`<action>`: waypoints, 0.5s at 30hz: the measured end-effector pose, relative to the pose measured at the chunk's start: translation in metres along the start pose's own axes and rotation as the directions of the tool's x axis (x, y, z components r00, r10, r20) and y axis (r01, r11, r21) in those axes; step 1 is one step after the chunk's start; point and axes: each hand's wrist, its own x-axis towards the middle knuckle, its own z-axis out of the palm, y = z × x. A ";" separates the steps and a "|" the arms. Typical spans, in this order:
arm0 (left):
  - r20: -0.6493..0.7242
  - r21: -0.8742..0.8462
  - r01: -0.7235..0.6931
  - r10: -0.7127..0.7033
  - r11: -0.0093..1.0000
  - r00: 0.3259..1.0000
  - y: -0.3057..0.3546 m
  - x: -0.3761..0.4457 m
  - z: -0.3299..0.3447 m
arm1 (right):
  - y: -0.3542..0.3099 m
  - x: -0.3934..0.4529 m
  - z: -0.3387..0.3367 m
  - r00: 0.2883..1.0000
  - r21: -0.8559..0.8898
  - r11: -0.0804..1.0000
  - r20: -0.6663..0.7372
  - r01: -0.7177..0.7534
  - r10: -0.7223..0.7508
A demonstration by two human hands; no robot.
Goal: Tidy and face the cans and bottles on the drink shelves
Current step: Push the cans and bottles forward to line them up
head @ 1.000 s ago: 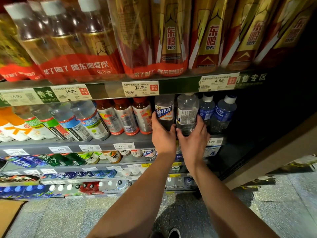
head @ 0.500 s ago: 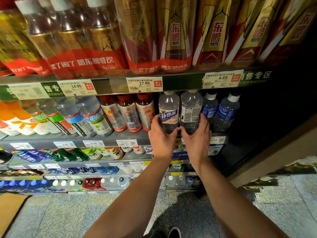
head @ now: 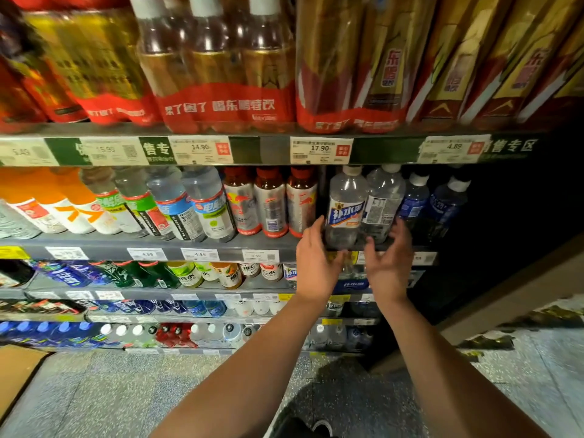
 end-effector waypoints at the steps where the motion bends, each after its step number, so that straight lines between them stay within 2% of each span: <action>1: -0.006 -0.007 -0.023 0.023 1.000 1.000 -0.004 -0.007 -0.008 | -0.001 -0.005 0.000 0.999 -0.018 1.000 -0.036 0.002 -0.002; 4: -0.046 -0.048 -0.073 0.071 0.996 0.996 -0.021 -0.028 -0.037 | -0.008 -0.032 0.002 0.991 -0.045 0.998 -0.128 0.041 -0.046; 6: -0.048 -0.089 -0.064 0.060 0.994 0.997 -0.040 -0.041 -0.056 | -0.019 -0.058 0.008 0.995 -0.033 0.999 -0.096 0.026 -0.029; 11: 0.009 -0.143 0.100 -0.100 0.985 0.995 -0.099 -0.073 -0.099 | -0.037 -0.132 0.034 0.995 0.006 0.997 -0.060 -0.073 0.073; 15: 0.121 -0.173 0.215 -0.196 0.961 0.973 -0.142 -0.096 -0.112 | -0.025 -0.174 0.056 0.981 -0.066 0.979 0.008 -0.193 0.194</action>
